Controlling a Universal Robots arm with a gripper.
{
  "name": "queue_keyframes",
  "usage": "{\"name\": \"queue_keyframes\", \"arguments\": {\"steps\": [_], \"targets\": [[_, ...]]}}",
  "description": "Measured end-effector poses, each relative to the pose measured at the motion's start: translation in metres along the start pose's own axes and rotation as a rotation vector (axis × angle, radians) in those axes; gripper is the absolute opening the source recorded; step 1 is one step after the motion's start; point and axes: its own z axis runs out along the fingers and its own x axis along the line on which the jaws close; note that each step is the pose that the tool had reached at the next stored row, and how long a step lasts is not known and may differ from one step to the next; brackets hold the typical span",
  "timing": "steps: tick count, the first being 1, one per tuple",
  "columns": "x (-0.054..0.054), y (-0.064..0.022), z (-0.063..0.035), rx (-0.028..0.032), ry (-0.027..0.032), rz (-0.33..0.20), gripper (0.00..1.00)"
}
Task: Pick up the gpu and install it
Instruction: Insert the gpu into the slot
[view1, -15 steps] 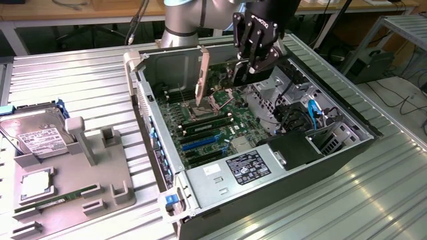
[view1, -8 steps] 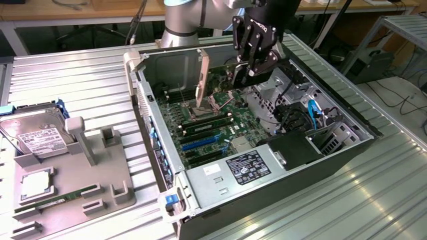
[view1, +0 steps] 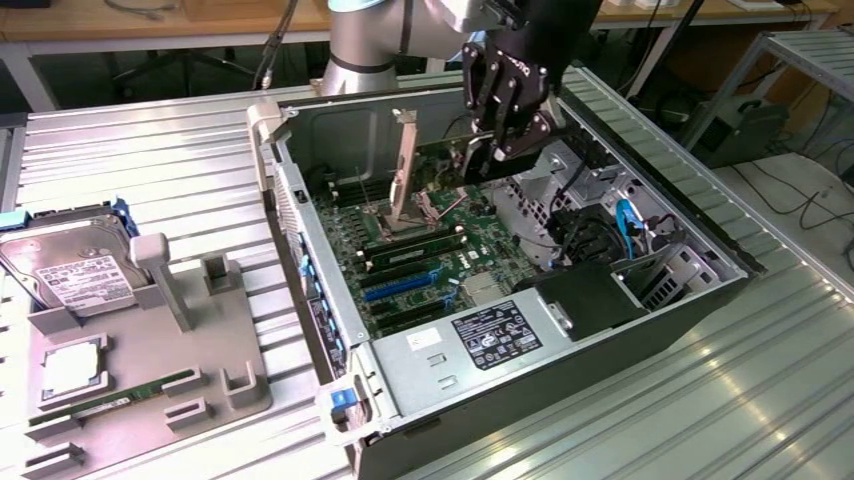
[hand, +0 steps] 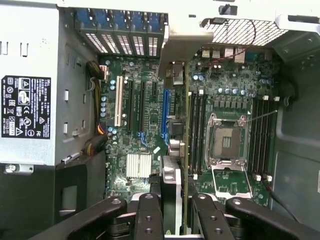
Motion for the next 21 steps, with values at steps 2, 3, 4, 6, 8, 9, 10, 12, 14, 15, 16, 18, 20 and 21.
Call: {"name": "queue_keyframes", "arguments": {"steps": [2,3,4,6,8,9,10,12,14,15,16,18,20,21], "targets": [[0.000,-0.0001,0.0045,0.0001,-0.0002,0.001,0.28],[0.000,-0.0002,0.0068,0.0001,-0.0003,0.004,0.28],[0.000,-0.0002,0.0085,0.0003,-0.0004,0.010,0.28],[0.000,-0.0003,0.0115,0.0008,-0.0009,0.029,0.28],[0.000,-0.0004,0.0148,0.0015,-0.0015,0.056,0.28],[0.000,-0.0004,0.0165,0.0019,-0.0018,0.068,0.28],[0.000,-0.0004,0.0177,0.0023,-0.0021,0.080,0.28],[0.000,0.0008,0.0196,0.0025,-0.0024,0.089,0.28],[0.000,0.0023,0.0214,0.0026,-0.0023,0.089,0.28],[0.000,0.0029,0.0233,0.0026,-0.0022,0.089,0.28],[-0.001,0.0044,0.0258,0.0029,-0.0024,0.089,0.28],[-0.001,0.0065,0.0297,0.0031,-0.0022,0.089,0.28],[-0.001,0.0098,0.0329,0.0031,-0.0024,0.089,0.28],[-0.001,0.0121,0.0340,0.0031,-0.0028,0.089,0.28]]}}
